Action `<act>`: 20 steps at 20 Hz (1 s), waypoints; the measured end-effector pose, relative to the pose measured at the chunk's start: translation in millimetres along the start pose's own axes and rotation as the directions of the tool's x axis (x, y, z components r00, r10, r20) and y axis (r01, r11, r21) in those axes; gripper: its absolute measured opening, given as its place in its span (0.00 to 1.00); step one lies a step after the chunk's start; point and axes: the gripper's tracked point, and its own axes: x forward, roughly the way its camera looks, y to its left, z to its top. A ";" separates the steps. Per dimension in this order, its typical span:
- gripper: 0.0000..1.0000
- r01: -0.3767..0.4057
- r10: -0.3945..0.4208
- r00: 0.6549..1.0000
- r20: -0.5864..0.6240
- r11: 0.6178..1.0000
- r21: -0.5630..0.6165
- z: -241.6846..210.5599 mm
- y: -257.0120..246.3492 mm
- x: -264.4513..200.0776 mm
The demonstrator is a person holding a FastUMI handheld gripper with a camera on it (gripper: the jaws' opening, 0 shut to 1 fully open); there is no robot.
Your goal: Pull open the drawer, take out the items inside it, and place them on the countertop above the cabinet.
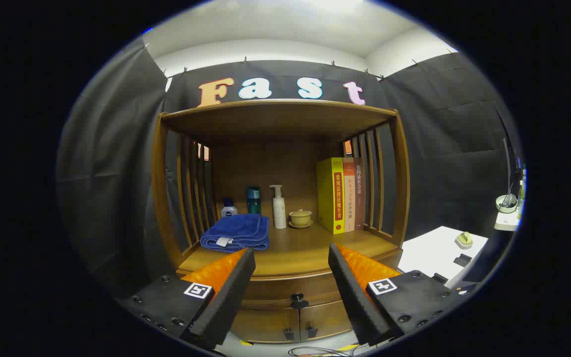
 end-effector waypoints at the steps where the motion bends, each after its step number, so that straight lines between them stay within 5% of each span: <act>1: 0.99 0.000 0.000 1.000 0.001 1.000 0.000 0.3 0.8 0.0; 20: 0.99 -0.033 0.033 0.999 -0.016 0.999 0.001 -10.4 14.6 4.0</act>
